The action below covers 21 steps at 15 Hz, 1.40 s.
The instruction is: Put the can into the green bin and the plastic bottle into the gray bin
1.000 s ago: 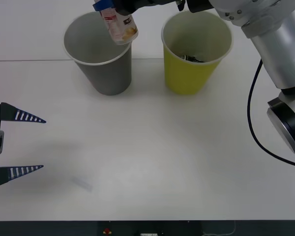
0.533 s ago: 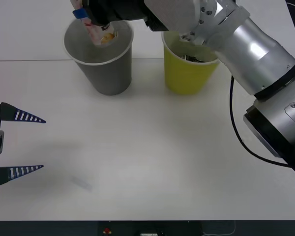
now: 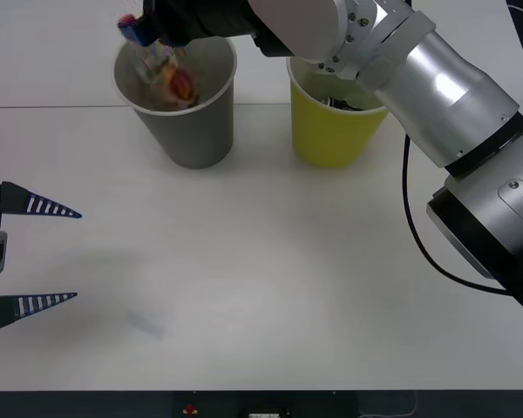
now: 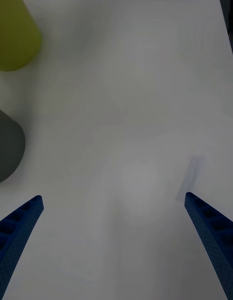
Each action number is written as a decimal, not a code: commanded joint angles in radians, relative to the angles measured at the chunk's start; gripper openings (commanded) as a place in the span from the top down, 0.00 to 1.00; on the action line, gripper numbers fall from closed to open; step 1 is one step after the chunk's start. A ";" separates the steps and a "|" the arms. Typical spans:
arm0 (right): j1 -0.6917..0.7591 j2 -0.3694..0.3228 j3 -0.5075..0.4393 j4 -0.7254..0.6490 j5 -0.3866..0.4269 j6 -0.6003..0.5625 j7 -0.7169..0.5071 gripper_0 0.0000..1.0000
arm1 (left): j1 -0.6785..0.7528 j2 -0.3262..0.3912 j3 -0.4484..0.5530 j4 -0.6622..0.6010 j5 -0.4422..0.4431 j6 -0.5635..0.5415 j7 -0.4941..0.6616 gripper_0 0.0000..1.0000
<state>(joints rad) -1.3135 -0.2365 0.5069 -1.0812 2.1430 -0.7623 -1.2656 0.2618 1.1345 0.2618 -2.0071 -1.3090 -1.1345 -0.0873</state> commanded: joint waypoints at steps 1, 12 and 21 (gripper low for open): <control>0.000 -0.018 -0.002 -0.014 -0.015 0.000 0.000 0.00 | 0.000 0.000 0.000 0.000 0.000 0.000 0.000 0.00; 0.287 -0.227 -0.248 -0.612 -0.068 -0.393 0.022 0.00 | 0.000 0.000 0.000 0.000 0.000 0.000 0.000 0.00; 0.835 -0.411 -0.533 -1.025 -0.445 -0.419 0.373 0.00 | 0.000 0.000 0.000 0.000 0.000 0.000 0.000 0.00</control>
<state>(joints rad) -0.5219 -0.6355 0.0002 -2.0876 1.7366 -1.1812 -0.9361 0.2618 1.1345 0.2618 -2.0072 -1.3090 -1.1345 -0.0873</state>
